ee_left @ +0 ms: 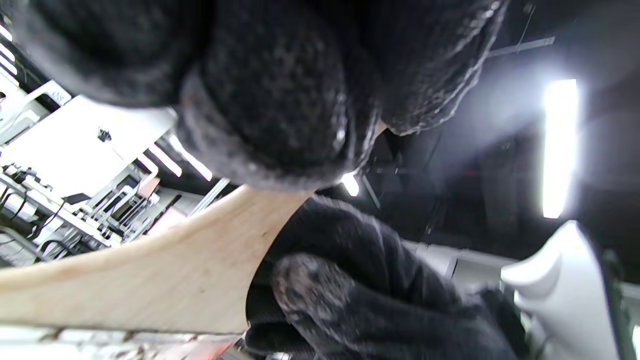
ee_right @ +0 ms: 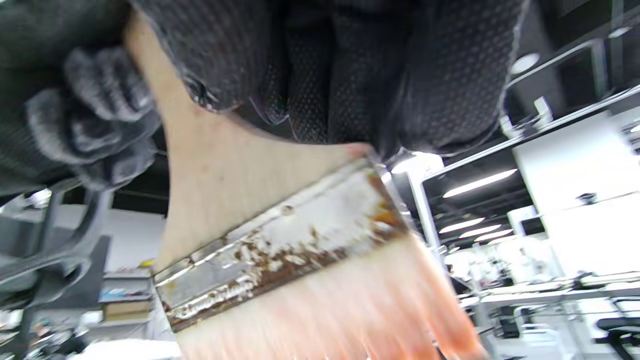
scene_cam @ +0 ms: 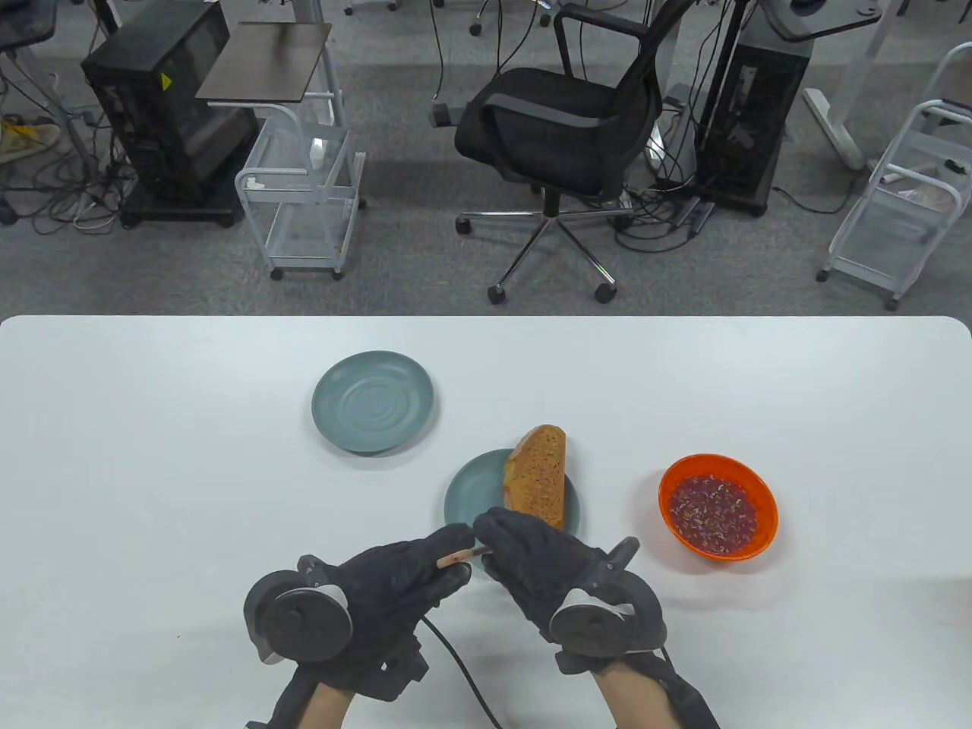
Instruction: Dip brush into ketchup and spread onto bread slice
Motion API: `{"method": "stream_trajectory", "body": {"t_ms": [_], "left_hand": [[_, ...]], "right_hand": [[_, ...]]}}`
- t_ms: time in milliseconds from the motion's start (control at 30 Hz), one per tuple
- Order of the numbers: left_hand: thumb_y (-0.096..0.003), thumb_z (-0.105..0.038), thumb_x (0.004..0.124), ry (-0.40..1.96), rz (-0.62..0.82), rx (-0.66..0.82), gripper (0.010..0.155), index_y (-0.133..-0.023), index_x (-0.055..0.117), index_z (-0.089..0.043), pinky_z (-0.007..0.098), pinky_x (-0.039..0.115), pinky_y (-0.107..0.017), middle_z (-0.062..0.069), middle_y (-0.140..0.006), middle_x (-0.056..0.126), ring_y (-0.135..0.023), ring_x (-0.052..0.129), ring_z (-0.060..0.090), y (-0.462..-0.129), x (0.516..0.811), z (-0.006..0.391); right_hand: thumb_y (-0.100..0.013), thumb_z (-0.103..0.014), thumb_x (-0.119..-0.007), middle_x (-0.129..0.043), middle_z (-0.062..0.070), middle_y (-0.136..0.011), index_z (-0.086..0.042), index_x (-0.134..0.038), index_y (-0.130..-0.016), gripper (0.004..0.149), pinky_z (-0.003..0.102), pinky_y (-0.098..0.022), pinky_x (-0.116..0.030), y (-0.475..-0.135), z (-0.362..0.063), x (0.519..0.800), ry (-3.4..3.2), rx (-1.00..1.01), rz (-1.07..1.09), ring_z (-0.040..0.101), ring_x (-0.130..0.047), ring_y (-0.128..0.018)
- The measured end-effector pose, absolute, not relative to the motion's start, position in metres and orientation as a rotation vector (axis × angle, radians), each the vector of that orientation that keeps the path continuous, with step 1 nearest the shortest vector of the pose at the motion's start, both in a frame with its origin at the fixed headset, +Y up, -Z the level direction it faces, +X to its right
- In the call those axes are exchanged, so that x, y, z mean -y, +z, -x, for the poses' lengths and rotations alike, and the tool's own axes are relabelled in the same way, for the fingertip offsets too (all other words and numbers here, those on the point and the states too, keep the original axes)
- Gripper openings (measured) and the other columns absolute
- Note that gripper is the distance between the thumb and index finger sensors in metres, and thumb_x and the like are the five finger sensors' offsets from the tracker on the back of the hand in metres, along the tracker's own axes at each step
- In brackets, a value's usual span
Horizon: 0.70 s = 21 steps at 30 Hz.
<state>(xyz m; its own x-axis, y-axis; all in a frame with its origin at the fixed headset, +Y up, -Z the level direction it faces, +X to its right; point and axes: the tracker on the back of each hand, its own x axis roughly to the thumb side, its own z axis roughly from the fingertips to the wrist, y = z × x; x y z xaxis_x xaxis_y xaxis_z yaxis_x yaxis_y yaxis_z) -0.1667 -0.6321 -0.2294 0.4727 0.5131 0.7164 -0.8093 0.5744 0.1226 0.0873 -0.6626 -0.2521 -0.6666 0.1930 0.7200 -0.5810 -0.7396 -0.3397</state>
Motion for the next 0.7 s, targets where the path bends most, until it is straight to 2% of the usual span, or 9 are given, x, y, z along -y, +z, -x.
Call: {"method": "stream_trajectory", "body": {"t_ms": [133,267,333,433,500,633,700], "left_hand": [[-0.0557,-0.041,0.086,0.857,-0.584,0.658,0.045,-0.094,0.087,-0.018,0.042,0.091,-0.027,0.010,-0.053,0.104,-0.027,0.110,0.018,-0.226,0.628,0.177],[-0.0554,-0.039,0.086,0.816,-0.648,0.619,0.045,-0.095,0.086,-0.018,0.044,0.092,-0.032,0.013,-0.059,0.105,-0.035,0.113,0.022,-0.225,0.636,0.186],[-0.0548,-0.038,0.087,0.793,-0.677,0.593,0.045,-0.095,0.087,-0.018,0.045,0.093,-0.033,0.014,-0.060,0.106,-0.037,0.114,0.023,-0.226,0.640,0.191],[-0.0554,-0.037,0.086,0.785,-0.654,0.564,0.045,-0.096,0.086,-0.019,0.048,0.092,-0.038,0.016,-0.066,0.104,-0.044,0.114,0.026,-0.230,0.645,0.197],[-0.0553,-0.036,0.086,0.804,-0.629,0.534,0.045,-0.097,0.085,-0.019,0.049,0.092,-0.040,0.017,-0.071,0.103,-0.049,0.114,0.028,-0.234,0.651,0.203],[-0.0556,-0.035,0.086,0.819,-0.623,0.485,0.045,-0.097,0.084,-0.017,0.051,0.092,-0.043,0.018,-0.072,0.103,-0.052,0.114,0.030,-0.242,0.660,0.212],[-0.0558,-0.034,0.086,0.804,-0.608,0.473,0.045,-0.098,0.084,-0.018,0.052,0.091,-0.045,0.019,-0.076,0.101,-0.056,0.113,0.032,-0.246,0.666,0.216]], "right_hand": [[-0.053,-0.033,-0.078,-0.074,0.020,-0.095,-0.016,-0.072,-0.097,0.048,0.057,-0.056,-0.076,-0.250,-0.123,0.662,2.429,0.829,-0.702,0.044,-0.087,-0.081],[-0.053,-0.037,-0.079,-0.069,0.021,-0.100,-0.016,-0.069,-0.101,0.053,0.060,-0.061,-0.067,-0.251,-0.148,0.677,2.553,0.783,-0.464,0.047,-0.078,-0.089],[-0.053,-0.039,-0.078,-0.065,0.021,-0.103,-0.016,-0.065,-0.103,0.057,0.061,-0.063,-0.063,-0.255,-0.154,0.688,2.613,0.697,-0.389,0.048,-0.071,-0.093],[-0.053,-0.040,-0.078,-0.060,0.023,-0.105,-0.014,-0.061,-0.105,0.060,0.064,-0.063,-0.059,-0.261,-0.157,0.705,2.667,0.599,-0.341,0.049,-0.065,-0.096],[-0.054,-0.043,-0.076,-0.053,0.023,-0.108,-0.013,-0.055,-0.107,0.064,0.066,-0.064,-0.055,-0.264,-0.158,0.716,2.732,0.463,-0.273,0.050,-0.057,-0.099],[-0.054,-0.048,-0.073,-0.040,0.024,-0.111,-0.012,-0.045,-0.110,0.072,0.065,-0.067,-0.043,-0.271,-0.157,0.734,2.834,0.237,-0.248,0.050,-0.042,-0.101],[-0.054,-0.049,-0.072,-0.038,0.024,-0.111,-0.011,-0.044,-0.110,0.073,0.064,-0.067,-0.041,-0.273,-0.155,0.740,2.851,0.205,-0.255,0.050,-0.040,-0.102]]}}
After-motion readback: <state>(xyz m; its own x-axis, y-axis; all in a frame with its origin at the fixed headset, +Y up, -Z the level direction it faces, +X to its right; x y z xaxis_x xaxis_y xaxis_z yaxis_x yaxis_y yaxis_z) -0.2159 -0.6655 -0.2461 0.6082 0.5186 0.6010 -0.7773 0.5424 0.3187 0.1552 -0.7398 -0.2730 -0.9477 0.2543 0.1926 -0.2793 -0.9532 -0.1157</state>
